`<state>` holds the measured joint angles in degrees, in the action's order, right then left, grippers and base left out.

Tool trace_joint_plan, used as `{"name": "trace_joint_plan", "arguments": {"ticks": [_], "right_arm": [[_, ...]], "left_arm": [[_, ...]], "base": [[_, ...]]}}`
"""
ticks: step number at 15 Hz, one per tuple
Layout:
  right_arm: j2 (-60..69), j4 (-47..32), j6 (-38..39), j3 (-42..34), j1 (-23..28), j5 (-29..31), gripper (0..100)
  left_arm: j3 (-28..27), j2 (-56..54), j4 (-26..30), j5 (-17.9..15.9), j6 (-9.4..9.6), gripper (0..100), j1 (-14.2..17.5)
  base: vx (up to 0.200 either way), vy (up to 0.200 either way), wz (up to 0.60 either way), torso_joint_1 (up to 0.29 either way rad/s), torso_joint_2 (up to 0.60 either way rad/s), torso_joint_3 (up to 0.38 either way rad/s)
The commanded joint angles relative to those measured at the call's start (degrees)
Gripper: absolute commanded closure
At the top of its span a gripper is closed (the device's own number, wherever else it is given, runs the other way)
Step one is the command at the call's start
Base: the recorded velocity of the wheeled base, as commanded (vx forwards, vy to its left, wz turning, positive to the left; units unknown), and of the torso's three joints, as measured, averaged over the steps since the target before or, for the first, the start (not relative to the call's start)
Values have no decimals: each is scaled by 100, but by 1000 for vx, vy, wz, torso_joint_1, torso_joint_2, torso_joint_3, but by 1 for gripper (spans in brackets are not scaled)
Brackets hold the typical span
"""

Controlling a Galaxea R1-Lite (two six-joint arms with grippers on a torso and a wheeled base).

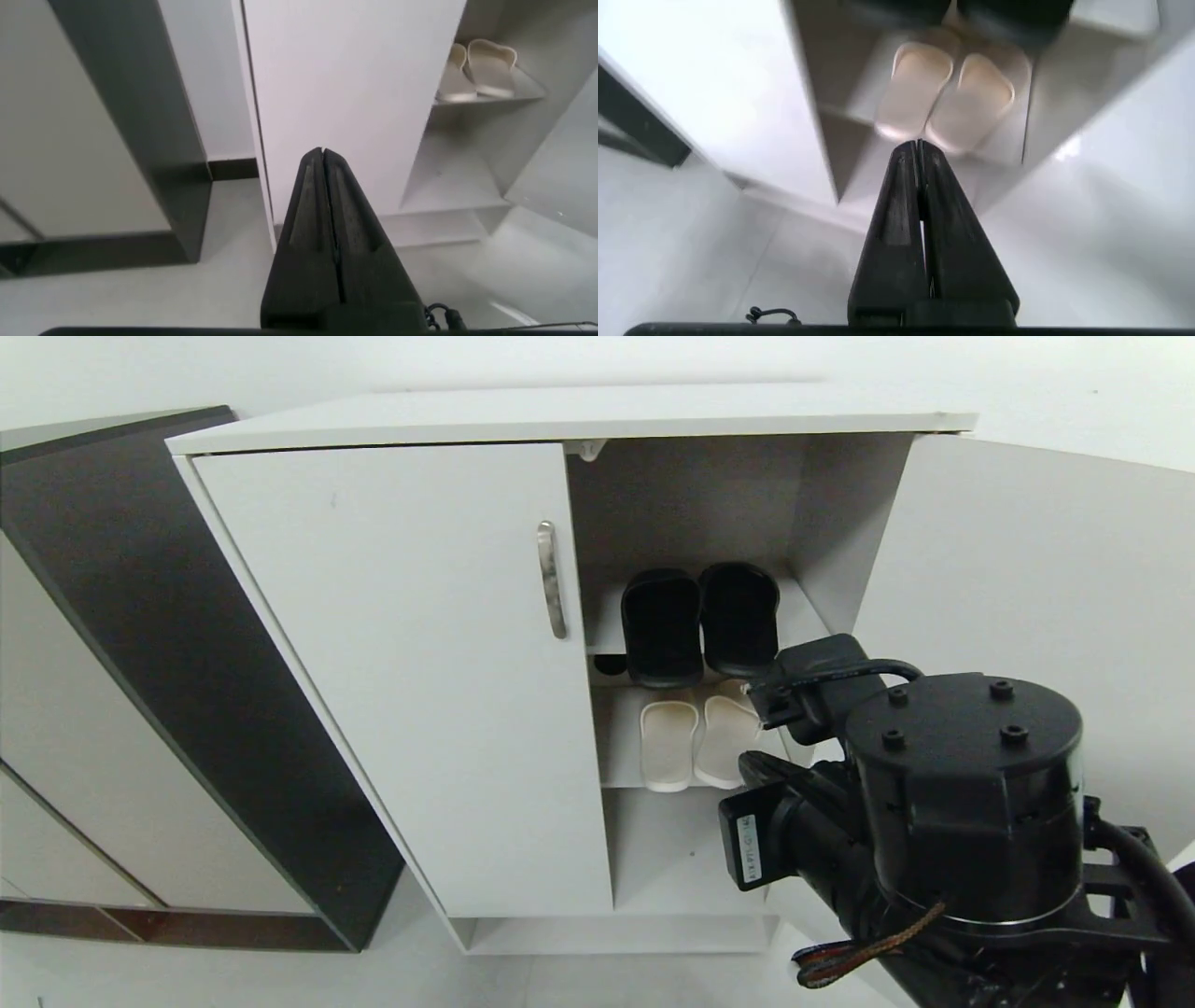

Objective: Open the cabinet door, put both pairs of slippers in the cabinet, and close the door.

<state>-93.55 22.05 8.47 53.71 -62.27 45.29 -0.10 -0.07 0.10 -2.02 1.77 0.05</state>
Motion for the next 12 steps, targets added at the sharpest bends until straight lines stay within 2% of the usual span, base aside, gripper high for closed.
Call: {"name": "trace_joint_plan", "arguments": {"ticks": [1, 9, 12], "right_arm": [[-23, 1, -3, -45, -4, -2, 100], [-5, 203, -21, -335, 39, -213, 100], [3, 396, -109, -467, 101, -284, 100]], "left_arm": [[1, 7, -1, 0, -1, 100, 4], [1, 7, -1, 0, -1, 100, 4], [1, 7, -1, 0, -1, 100, 4]], "base": [[-200, 0, 0, 2, 2, 2], [-200, 0, 0, 2, 4, 4], [0, 0, 0, 0, 0, 0]]}}
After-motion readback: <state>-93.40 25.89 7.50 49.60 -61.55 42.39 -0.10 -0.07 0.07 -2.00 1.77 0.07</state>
